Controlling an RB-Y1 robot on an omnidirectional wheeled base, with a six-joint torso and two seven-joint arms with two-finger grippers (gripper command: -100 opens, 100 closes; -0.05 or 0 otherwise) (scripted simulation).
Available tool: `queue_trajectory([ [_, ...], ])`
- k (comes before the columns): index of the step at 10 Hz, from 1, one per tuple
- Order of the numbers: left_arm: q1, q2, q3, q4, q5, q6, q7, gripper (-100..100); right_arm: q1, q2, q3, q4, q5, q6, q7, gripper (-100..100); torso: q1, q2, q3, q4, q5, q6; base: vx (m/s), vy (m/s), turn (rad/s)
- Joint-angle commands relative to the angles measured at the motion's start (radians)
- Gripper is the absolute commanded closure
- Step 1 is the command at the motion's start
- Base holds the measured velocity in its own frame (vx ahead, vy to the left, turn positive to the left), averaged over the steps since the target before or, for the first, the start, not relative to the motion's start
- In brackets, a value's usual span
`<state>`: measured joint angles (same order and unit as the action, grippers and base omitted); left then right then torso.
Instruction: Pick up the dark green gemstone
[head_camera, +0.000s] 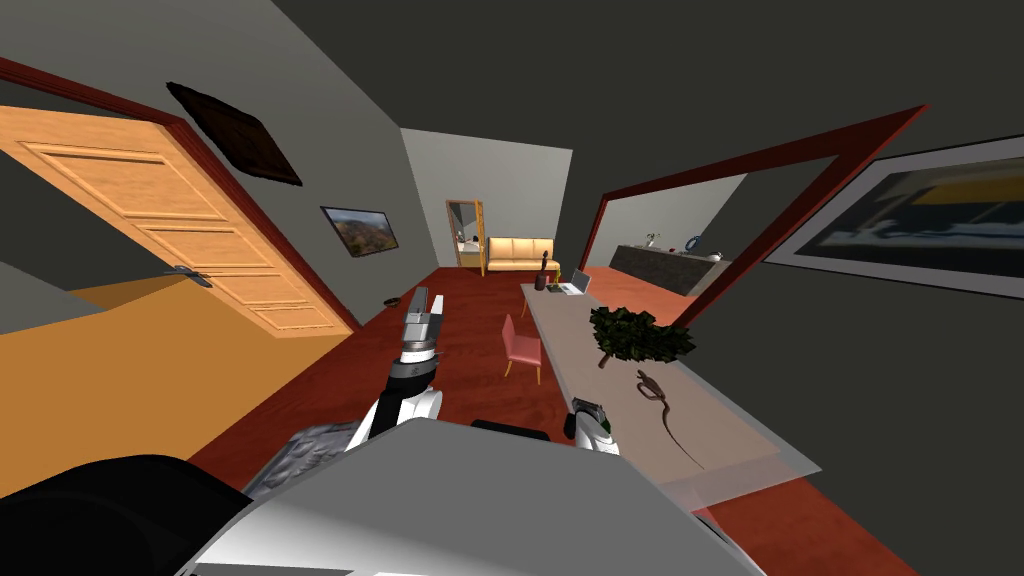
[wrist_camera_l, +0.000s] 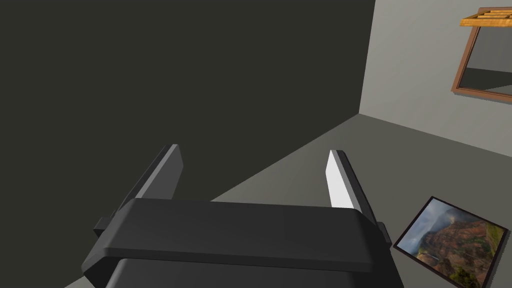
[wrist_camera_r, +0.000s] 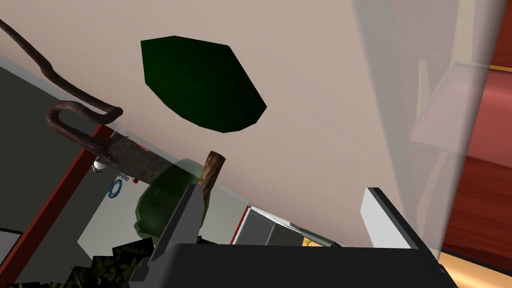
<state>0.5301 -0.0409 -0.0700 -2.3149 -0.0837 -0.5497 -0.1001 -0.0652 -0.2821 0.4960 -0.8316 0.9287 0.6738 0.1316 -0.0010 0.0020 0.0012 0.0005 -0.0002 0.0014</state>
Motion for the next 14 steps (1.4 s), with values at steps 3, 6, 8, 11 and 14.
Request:
queue_trajectory([
  [3, 0.000, 0.000, 0.000, 0.000, 0.000, 0.000, 0.000, 0, 0.001, 0.002, 0.016, 0.061, 0.021, 0.015, -0.018, -100, 0.000, 0.000, 0.000, 0.000, 0.000, 0.000, -0.034, -0.021, 0.010],
  [6, 0.000, 0.000, 0.000, 0.000, 0.000, 0.000, 0.000, 0, 0.007, 0.000, 0.022, 0.075, 0.015, 0.029, -0.004, -100, 0.001, -0.001, 0.000, 0.000, 0.000, 0.000, -0.028, -0.013, 0.005],
  [8, 0.000, 0.000, 0.000, 0.000, 0.000, 0.000, 0.000, 0, 0.028, 0.011, 0.035, 0.078, 0.046, 0.041, -0.042, -100, 0.002, -0.003, -0.001, 0.000, 0.000, 0.000, 0.026, -0.019, 0.009],
  [11, 0.000, 0.000, 0.000, 0.000, 0.000, 0.000, 0.000, 0, 0.049, 0.021, 0.048, 0.079, 0.077, 0.054, -0.079, -100, -0.002, -0.008, -0.004, -0.002, 0.000, 0.000, 0.070, -0.055, 0.014],
  [14, 0.000, 0.000, 0.000, 0.000, 0.000, 0.000, 0.000, 0, 0.066, 0.032, 0.060, 0.087, 0.107, 0.063, -0.116, -100, -0.002, -0.009, -0.005, -0.002, 0.000, 0.000, 0.072, -0.047, 0.015],
])
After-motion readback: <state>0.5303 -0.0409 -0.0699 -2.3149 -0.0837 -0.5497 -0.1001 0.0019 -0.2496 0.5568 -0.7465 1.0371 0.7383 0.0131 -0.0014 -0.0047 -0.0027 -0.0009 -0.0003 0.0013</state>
